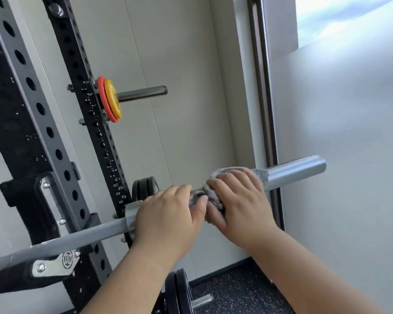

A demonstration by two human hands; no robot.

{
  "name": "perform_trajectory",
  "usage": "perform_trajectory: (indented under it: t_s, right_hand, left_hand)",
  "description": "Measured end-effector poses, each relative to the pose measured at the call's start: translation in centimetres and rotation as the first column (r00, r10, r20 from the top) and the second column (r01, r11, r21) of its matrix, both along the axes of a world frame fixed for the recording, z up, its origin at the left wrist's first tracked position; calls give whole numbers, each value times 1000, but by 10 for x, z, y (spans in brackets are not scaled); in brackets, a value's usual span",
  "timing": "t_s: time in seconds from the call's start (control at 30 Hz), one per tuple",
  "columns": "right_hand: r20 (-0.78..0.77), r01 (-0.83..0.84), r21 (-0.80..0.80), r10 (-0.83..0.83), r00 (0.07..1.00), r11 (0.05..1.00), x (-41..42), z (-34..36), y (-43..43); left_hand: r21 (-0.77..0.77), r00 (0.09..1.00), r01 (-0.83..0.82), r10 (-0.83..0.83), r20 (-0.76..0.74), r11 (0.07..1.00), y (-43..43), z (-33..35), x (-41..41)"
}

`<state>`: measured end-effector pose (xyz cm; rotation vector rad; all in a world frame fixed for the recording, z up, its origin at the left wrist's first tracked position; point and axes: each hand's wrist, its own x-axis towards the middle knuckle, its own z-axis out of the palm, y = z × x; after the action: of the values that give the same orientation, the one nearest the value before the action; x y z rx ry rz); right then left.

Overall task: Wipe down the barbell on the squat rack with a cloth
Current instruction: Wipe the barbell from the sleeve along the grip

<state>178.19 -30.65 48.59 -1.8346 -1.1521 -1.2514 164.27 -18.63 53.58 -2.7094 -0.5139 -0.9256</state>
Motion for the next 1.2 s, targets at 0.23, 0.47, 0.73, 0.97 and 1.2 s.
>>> perform_trajectory:
  t_s: [0.23,0.47,0.73,0.97,1.2]
  right_hand:
    - [-261,257,160,-210,942,953,45,2,-33]
    - [-133,57,36,-51,990,998,-7,-28,-11]
    - [-227,180,112,-151,962,977,48,-4,-48]
    - [-75,24,-1,-24,997,1000,25,-14,-31]
    - [-188,185,213,-146,971,959,87,-4,-69]
  left_hand:
    - [175,995,-91,83,50,980,0,-21,15]
    - [122,969,-28,-3,246,992,-14,-65,16]
    - [76,972,5,-23,235,997,-9,-10,20]
    - [24,987,-154,155,-49,988,-15,9,50]
    - [47,994,-112,112,-8,993,-16,9,46]
